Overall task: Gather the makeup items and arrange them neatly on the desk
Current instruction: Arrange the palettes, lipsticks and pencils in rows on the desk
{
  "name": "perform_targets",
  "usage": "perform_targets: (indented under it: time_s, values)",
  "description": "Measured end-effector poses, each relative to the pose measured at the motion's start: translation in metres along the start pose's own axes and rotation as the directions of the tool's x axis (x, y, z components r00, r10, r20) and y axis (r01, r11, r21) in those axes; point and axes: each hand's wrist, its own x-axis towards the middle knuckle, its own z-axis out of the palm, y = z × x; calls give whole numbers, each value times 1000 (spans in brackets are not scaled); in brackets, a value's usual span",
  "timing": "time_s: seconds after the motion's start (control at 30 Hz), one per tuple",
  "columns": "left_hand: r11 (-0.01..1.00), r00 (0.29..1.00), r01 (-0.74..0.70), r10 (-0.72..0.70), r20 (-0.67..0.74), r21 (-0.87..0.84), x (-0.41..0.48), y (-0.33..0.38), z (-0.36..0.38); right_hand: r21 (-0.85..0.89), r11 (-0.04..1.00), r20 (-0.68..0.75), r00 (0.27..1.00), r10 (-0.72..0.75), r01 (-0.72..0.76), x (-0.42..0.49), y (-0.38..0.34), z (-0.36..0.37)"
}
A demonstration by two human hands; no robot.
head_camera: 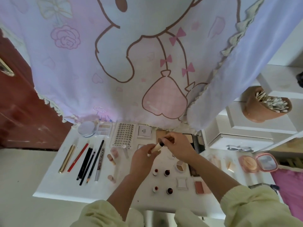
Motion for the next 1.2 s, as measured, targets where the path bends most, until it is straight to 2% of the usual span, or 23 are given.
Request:
perform_targets:
  time_s: [0.27,0.5,0.67,0.83,1.03,1.2]
  values:
    - [980,985,-174,175,3,98,11,34,-15,137,991,-110,994,15,0,-1,-5,-29]
    - [965,974,-228,224,44,126,21,43,-23,160,987,-136,991,19,3,4,-12,-42]
    - [958,973,-232,227,48,171,24,48,-24,177,984,-149,989,0,26,7,-12,-45]
    - [962,977,-210,199,77,177,24,51,-27,204,979,-96,995,-11,30,6,-13,-46]
    - [970,981,-188,178,82,153,22,52,-29,272,962,-18,1000,10,-5,3,-13,-49]
    - [978,980,-183,174,94,100,20,55,-30,270,962,-25,999,44,-36,0,-18,-50]
